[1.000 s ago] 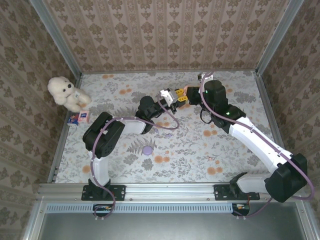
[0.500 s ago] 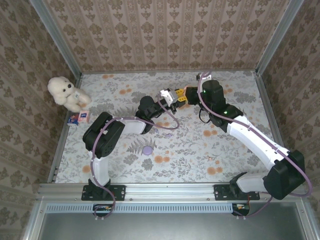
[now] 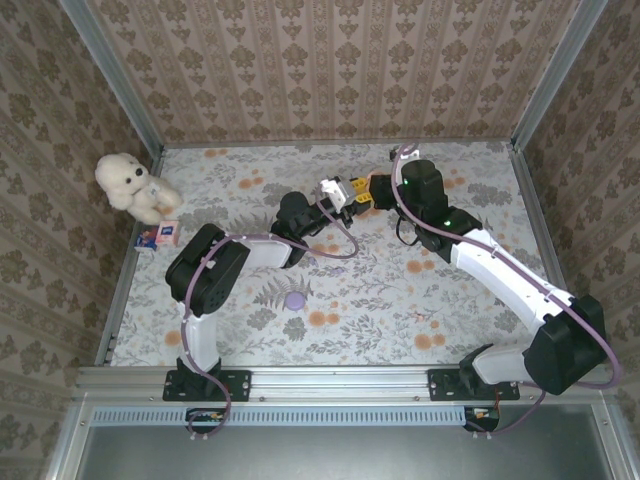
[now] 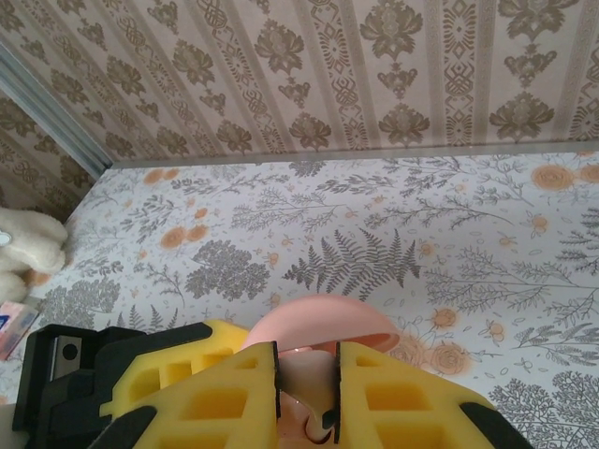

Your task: Insert the wireless bluetooth earbuds into the charging case

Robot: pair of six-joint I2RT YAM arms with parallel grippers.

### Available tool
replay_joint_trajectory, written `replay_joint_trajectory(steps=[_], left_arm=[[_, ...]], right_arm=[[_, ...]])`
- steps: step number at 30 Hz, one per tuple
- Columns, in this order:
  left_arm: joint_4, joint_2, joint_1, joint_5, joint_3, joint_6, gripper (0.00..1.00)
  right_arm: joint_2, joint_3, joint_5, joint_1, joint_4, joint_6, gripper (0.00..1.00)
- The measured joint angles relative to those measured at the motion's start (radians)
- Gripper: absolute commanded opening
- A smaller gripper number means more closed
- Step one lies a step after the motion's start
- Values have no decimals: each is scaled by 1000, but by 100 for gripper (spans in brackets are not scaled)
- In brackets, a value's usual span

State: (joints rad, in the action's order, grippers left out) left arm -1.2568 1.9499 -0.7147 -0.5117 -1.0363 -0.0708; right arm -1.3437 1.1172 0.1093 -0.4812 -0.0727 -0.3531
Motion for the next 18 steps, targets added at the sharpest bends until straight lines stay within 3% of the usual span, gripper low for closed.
replay_joint_trajectory(steps=[10,18], left_arm=[[-5,0,0,3,0,11,0],[-1,0,-5,3,0,17,0]], right_arm=[[0,-2,-35,1,-15,58,23],[-5,14,-39,-1,-54,37,54]])
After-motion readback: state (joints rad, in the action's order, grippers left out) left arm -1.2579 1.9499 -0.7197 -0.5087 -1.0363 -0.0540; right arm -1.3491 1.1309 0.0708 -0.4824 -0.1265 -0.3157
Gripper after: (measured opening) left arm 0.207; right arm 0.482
